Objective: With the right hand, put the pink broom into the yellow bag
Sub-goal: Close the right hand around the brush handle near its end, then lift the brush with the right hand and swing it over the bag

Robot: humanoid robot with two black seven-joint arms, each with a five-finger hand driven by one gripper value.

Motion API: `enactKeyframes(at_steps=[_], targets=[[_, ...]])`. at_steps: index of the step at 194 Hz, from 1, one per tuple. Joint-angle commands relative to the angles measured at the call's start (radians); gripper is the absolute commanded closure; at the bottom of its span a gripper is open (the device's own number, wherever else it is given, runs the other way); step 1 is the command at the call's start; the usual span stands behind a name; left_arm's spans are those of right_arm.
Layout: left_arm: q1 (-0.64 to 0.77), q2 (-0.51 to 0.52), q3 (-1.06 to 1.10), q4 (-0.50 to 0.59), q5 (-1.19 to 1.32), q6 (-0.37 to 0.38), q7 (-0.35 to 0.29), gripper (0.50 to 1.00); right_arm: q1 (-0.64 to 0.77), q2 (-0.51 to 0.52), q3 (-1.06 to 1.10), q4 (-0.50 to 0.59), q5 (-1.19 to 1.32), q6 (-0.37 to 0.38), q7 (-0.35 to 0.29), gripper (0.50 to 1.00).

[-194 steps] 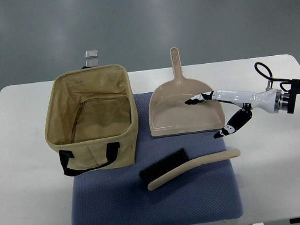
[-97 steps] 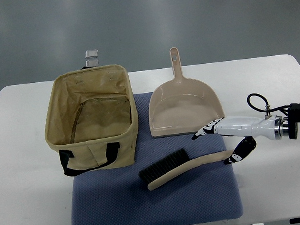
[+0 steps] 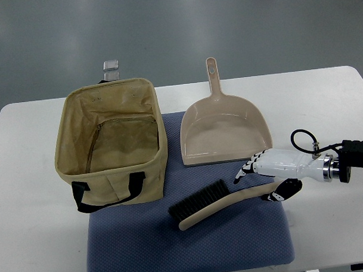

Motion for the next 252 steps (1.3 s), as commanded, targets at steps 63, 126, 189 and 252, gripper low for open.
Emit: enactKeyframes(at_steps=[63, 126, 189, 252], targets=[[0.0, 0.0, 0.0, 0.001, 0.0, 0.0, 0.001, 0.5, -0.01, 0.012, -0.05, -0.012, -0.043, -0.064, -0.037, 0.781], [0.0, 0.0, 0.0, 0.001, 0.0, 0.0, 0.001, 0.5, -0.008, 0.012, -0.05, -0.038, -0.047, -0.093, -0.043, 1.0], [0.0, 0.0, 0.0, 0.0, 0.0, 0.0, 0.0, 0.5, 0.024, -0.008, -0.004, -0.051, -0.039, -0.136, -0.031, 1.0], [0.0, 0.0, 0.0, 0.001, 0.0, 0.0, 0.0, 0.5, 0.076, -0.055, 0.145, -0.052, 0.012, -0.116, -0.011, 1.0]])
